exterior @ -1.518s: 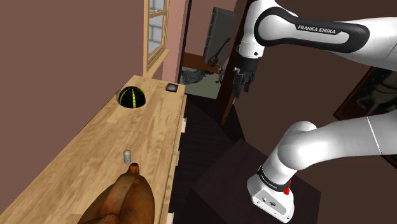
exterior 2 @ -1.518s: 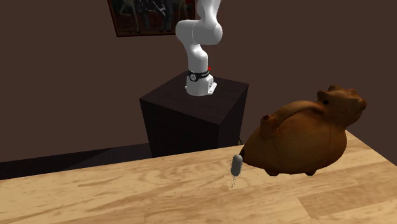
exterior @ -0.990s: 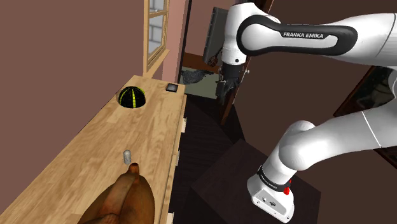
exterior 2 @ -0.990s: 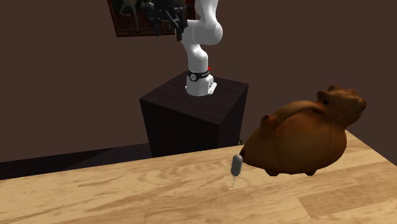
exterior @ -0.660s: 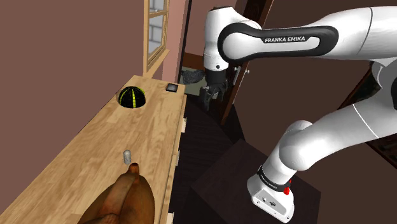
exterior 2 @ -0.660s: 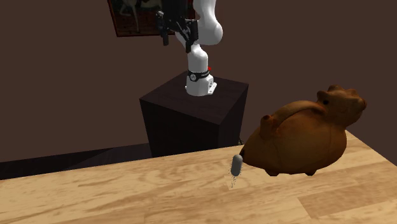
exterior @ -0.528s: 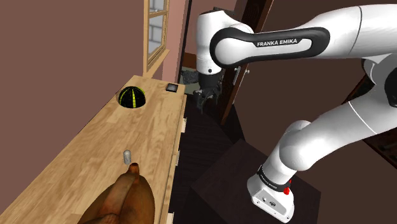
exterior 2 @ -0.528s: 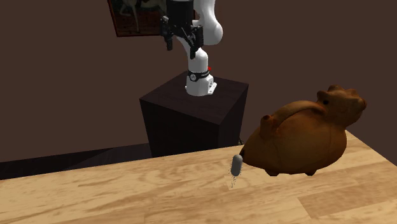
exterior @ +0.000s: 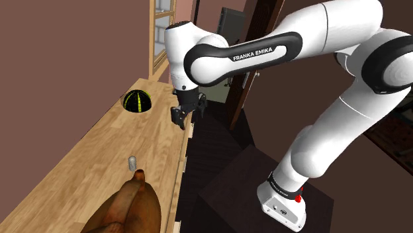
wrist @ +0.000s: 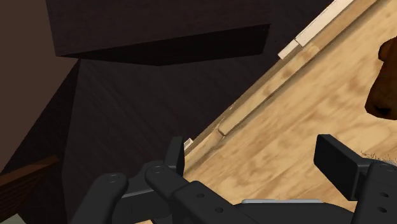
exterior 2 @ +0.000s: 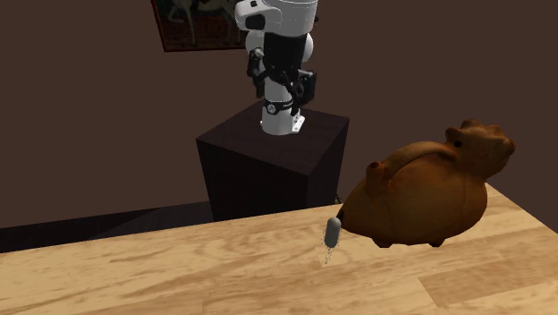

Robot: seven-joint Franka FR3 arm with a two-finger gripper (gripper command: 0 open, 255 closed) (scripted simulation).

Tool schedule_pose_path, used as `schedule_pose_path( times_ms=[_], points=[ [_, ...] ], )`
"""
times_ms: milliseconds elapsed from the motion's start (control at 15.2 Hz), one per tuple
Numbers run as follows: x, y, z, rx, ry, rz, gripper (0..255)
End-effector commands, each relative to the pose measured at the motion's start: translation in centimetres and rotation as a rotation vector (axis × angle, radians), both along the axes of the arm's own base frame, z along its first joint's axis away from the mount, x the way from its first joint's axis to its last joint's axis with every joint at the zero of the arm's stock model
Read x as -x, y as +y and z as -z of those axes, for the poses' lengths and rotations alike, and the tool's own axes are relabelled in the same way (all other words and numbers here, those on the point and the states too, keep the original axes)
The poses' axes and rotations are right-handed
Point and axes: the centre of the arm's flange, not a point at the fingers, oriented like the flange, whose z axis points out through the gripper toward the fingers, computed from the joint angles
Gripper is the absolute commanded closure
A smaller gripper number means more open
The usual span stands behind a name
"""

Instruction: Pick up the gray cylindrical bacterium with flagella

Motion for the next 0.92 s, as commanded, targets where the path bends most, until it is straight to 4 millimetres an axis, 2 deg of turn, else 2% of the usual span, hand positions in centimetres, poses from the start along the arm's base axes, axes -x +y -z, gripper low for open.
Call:
schedule_pose_path(
  times_ms=[0, 858],
  points=[
    [-1.1, 2.6, 1.4, 0.019, -0.002, 0.010, 0],
    [-8.9, 16.8, 10.8, 0.146, -0.006, 0.066, 0]
  ],
)
